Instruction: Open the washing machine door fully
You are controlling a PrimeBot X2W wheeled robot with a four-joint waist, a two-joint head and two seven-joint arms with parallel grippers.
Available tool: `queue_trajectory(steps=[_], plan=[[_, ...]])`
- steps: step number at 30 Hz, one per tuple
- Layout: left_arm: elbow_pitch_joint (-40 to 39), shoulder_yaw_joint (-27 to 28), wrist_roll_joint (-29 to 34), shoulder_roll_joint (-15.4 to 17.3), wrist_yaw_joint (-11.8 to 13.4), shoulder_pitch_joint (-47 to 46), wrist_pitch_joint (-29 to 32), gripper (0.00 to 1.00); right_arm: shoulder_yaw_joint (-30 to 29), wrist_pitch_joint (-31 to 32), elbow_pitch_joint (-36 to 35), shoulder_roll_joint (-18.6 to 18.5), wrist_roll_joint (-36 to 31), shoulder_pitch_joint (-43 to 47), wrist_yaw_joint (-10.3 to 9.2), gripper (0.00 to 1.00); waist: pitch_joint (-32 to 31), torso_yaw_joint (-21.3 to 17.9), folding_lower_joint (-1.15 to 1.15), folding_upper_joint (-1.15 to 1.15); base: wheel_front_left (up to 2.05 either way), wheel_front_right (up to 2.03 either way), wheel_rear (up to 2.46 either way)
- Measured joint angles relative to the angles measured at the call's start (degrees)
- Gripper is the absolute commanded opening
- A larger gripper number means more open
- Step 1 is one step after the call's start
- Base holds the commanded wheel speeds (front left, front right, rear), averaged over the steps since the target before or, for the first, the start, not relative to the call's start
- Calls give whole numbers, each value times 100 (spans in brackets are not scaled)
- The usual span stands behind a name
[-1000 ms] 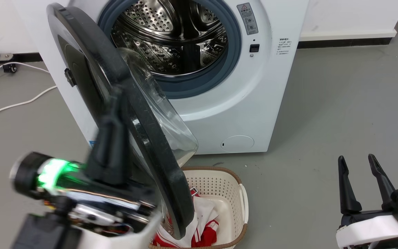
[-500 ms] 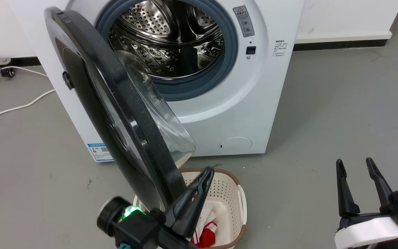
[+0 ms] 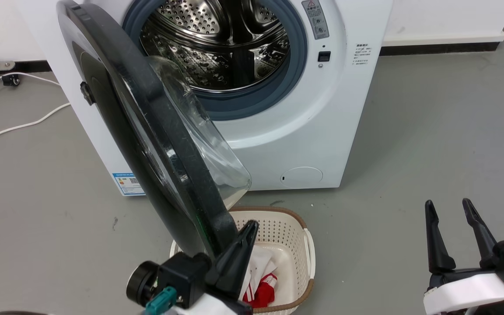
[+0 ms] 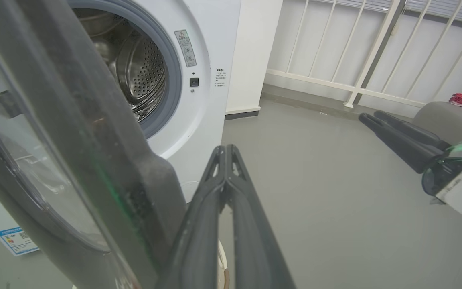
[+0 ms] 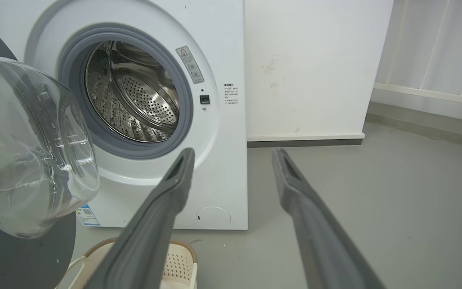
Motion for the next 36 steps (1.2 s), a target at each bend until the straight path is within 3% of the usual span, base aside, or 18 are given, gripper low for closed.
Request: queue_trajectory(steps=[11, 20, 28, 36], plan=[[715, 112, -82, -160, 153, -471, -311, 0, 78, -25, 68, 1, 81, -107, 0, 100, 135, -95, 0, 0, 0, 0, 0], [691, 145, -113, -181, 369, -222, -314, 0, 52, -25, 133, 1, 160, -103, 0, 100, 146, -38, 0, 0, 0, 0, 0], [369, 231, -76, -99, 700, 325, -222, 0, -30, -33, 63, 2, 162, -81, 0, 100, 112, 345, 0, 0, 0, 0, 0], [82, 283, -35, -85, 935, 576, -213, 0, -240, -23, -30, 1, 155, -42, -1, 100, 143, 1109, 0, 0, 0, 0, 0]])
